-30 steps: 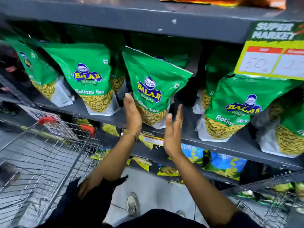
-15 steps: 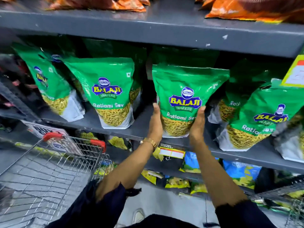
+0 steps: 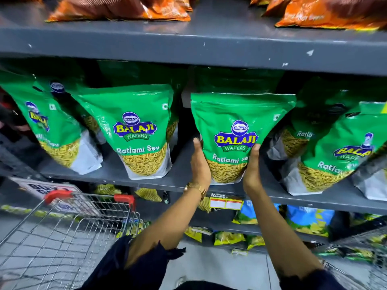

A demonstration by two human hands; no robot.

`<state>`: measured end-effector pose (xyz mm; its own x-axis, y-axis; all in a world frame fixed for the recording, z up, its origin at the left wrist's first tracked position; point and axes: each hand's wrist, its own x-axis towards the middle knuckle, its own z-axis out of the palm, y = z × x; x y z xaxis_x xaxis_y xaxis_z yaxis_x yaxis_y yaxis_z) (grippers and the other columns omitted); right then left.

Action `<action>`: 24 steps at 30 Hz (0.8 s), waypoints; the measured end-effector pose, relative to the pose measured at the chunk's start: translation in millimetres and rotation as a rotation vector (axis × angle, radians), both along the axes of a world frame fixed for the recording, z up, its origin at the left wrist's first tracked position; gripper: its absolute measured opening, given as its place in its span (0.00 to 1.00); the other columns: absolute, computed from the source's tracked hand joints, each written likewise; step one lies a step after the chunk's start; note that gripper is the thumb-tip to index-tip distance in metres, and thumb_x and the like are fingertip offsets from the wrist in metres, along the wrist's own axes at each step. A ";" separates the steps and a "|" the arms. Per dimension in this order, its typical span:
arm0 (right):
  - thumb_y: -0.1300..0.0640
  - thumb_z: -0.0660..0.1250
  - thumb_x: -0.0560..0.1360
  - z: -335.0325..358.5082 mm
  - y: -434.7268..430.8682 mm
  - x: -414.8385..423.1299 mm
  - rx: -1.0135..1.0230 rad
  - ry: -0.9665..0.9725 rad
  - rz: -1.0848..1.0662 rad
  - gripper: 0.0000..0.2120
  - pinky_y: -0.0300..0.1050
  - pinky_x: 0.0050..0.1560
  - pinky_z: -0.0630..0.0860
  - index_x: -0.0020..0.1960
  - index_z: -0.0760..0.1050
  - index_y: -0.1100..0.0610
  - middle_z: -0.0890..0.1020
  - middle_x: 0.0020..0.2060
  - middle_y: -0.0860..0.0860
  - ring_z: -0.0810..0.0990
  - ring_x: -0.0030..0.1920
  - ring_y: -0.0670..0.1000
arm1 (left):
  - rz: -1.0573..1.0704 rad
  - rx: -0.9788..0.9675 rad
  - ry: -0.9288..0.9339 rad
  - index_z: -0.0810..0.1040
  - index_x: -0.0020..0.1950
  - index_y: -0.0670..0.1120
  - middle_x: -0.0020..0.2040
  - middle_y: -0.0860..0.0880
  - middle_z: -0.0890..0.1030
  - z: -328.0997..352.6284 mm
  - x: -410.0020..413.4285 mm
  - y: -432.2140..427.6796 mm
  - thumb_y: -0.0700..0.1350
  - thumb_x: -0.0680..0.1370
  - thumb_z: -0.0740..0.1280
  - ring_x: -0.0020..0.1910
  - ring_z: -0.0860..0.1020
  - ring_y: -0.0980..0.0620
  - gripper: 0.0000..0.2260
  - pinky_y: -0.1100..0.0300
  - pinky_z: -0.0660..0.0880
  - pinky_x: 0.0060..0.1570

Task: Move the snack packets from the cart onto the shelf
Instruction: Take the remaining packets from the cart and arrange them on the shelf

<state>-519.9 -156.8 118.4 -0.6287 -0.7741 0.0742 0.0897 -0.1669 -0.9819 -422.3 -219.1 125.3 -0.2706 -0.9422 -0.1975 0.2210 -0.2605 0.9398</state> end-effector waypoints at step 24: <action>0.37 0.58 0.77 -11.0 50.2 130.0 -0.167 0.380 -0.357 0.30 0.47 0.72 0.63 0.70 0.63 0.56 0.69 0.65 0.52 0.68 0.68 0.50 | 0.232 -0.796 -0.180 0.74 0.61 0.54 0.60 0.55 0.75 -3.2 109.8 26.6 0.64 0.79 0.50 0.62 0.73 0.53 0.22 0.57 0.69 0.63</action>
